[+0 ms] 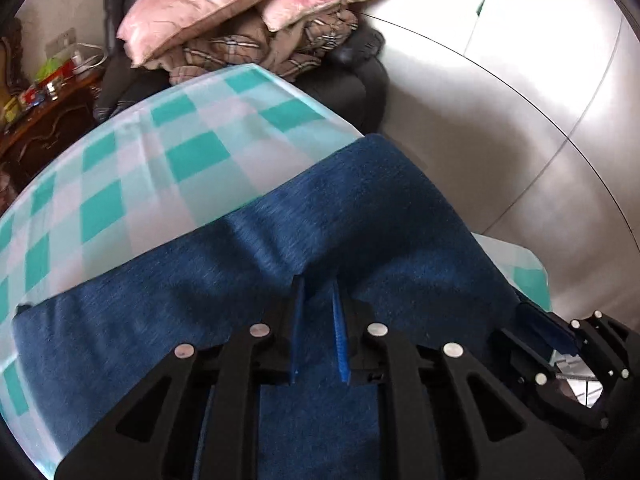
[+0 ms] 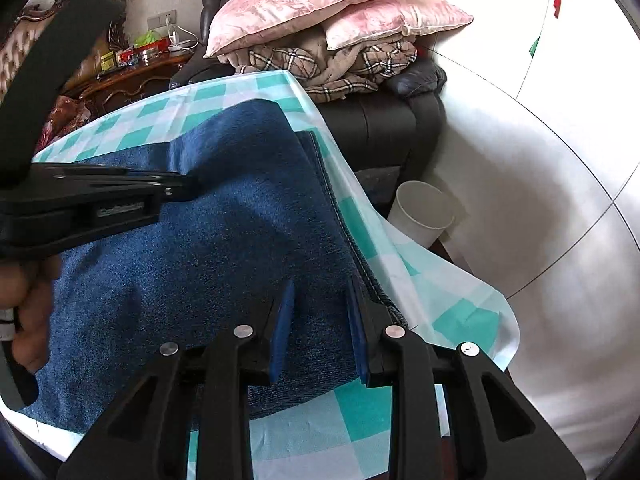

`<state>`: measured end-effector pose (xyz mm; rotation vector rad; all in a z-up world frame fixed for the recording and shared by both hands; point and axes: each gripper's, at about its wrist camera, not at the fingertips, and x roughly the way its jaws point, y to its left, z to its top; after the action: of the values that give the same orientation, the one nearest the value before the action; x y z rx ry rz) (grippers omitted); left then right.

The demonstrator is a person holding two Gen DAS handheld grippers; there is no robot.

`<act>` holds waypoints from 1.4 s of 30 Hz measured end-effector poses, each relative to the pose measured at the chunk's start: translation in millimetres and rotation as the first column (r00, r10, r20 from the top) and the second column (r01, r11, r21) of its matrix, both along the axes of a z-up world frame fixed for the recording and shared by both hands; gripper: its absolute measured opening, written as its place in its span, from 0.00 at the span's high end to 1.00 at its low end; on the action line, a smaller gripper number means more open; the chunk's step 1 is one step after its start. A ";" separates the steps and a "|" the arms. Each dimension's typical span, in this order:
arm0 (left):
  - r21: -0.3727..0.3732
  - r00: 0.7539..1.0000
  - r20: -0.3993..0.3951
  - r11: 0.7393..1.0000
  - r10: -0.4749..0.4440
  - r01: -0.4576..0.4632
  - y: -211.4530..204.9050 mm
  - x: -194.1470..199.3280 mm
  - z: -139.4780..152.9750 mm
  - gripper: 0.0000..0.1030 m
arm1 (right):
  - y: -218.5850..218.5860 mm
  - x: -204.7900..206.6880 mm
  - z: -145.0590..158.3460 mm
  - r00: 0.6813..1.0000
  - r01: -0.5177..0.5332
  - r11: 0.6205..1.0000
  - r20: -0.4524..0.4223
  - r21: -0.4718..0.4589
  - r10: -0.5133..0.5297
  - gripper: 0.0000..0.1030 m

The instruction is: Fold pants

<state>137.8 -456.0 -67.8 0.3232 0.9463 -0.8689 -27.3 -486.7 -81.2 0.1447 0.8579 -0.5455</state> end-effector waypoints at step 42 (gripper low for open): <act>0.081 0.978 0.148 0.984 0.144 -0.157 30.3 -4.9 24.6 0.02 | 34.1 -13.6 5.8 1.000 0.002 1.000 -0.027 0.011 -0.002 0.68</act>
<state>132.9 -425.8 -43.2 0.3820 0.8685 -0.6557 -40.9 -452.7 -75.4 0.1490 0.8871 -0.5457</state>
